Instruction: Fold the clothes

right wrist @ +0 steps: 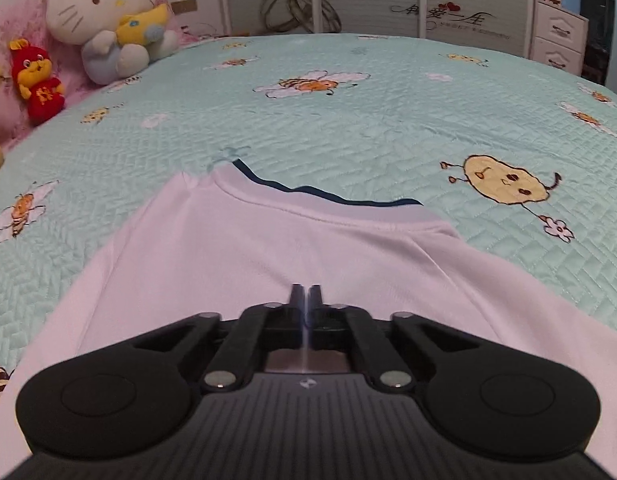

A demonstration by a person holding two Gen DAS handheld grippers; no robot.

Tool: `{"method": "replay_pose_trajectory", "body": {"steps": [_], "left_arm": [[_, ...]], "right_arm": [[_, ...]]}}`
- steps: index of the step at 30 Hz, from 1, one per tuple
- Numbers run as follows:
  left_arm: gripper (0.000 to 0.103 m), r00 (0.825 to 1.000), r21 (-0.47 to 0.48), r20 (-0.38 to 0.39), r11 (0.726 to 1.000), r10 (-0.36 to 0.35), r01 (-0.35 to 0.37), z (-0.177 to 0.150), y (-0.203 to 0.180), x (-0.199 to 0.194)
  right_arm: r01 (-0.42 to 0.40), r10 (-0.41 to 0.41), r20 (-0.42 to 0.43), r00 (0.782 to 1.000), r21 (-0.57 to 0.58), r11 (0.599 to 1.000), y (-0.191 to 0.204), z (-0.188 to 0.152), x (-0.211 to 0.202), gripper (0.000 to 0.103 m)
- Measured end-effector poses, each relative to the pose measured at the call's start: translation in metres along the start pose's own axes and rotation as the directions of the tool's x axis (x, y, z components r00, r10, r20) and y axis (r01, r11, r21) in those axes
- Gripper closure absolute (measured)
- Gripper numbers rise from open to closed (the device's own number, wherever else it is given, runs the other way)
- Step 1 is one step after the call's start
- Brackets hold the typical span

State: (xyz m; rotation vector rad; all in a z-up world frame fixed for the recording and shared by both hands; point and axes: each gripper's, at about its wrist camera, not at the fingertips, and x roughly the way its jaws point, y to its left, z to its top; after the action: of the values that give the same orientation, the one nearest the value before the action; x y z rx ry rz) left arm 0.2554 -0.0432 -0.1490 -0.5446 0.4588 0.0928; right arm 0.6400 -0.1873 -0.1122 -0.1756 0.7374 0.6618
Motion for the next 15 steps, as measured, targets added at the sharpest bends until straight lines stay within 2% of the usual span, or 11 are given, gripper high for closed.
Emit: {"method": "replay_pose_trajectory", "body": {"steps": [3,7,9,10,11,13,15], "left_arm": [[0.037,1.0,-0.004,0.0,1.0,-0.002,0.002,0.0,0.001,0.0],[0.037,1.0,-0.004,-0.001,1.0,-0.003,0.002,0.001,0.002,0.001],[0.037,1.0,-0.003,-0.001,1.0,-0.002,0.002,0.001,0.001,0.002],[0.037,1.0,-0.004,-0.001,1.0,-0.003,0.003,0.001,0.001,0.001],[0.037,1.0,-0.005,-0.001,1.0,-0.003,0.003,0.001,0.002,0.001],[0.037,1.0,-0.008,0.0,1.0,-0.006,0.006,0.001,0.003,0.001],[0.037,1.0,-0.011,0.0,1.0,-0.008,0.008,0.001,0.003,0.001]], "right_arm": [[0.076,-0.077,0.007,0.997,0.058,0.995,0.0,-0.002,-0.009,0.103],[0.09,-0.091,0.012,0.996,0.099,0.991,0.003,-0.003,-0.01,0.101],[0.085,-0.091,0.059,0.994,0.108,0.991,0.01,0.001,-0.015,0.096],[0.07,-0.081,0.094,0.992,0.113,0.991,0.015,0.003,-0.018,0.084],[0.056,-0.071,0.128,0.989,0.117,0.992,0.02,0.006,-0.021,0.079],[-0.053,0.034,0.143,0.989,0.138,0.989,0.033,0.014,-0.016,0.077],[-0.174,0.151,0.125,0.981,0.194,0.965,0.045,0.021,0.0,0.077]]}}
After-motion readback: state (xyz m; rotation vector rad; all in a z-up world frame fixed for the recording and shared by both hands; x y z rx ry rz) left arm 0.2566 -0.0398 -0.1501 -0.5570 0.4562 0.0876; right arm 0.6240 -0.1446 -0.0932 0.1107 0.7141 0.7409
